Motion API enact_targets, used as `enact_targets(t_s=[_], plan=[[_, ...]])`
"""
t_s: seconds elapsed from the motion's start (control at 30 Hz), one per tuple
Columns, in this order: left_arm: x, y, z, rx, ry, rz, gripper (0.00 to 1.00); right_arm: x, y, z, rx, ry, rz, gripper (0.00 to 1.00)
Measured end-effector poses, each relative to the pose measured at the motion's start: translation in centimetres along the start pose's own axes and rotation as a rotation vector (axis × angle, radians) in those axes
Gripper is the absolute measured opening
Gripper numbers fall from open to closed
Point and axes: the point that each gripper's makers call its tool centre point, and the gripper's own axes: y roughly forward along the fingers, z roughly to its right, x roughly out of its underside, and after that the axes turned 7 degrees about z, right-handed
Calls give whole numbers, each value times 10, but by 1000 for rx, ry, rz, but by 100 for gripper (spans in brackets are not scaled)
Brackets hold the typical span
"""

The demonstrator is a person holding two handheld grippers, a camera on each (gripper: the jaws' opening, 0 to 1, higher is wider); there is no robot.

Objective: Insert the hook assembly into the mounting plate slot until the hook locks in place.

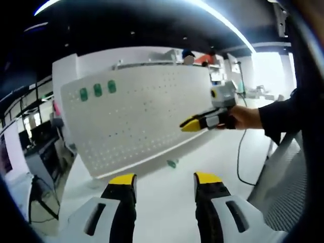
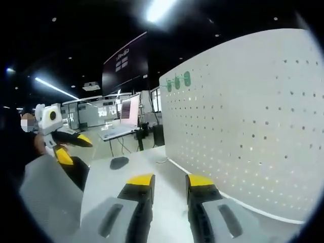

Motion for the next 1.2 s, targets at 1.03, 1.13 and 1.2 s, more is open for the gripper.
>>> enact_targets(t_s=[1.03, 1.13, 1.2], plan=[[-21, 129, 26, 234, 128, -57, 42, -25, -17, 25, 81, -55, 49, 23], [-10, 141, 31, 248, 111, -88, 40, -25, -17, 25, 83, -57, 50, 23], [-1, 150, 33, 244, 101, -117, 39, -24, -18, 26, 84, -60, 45, 23]])
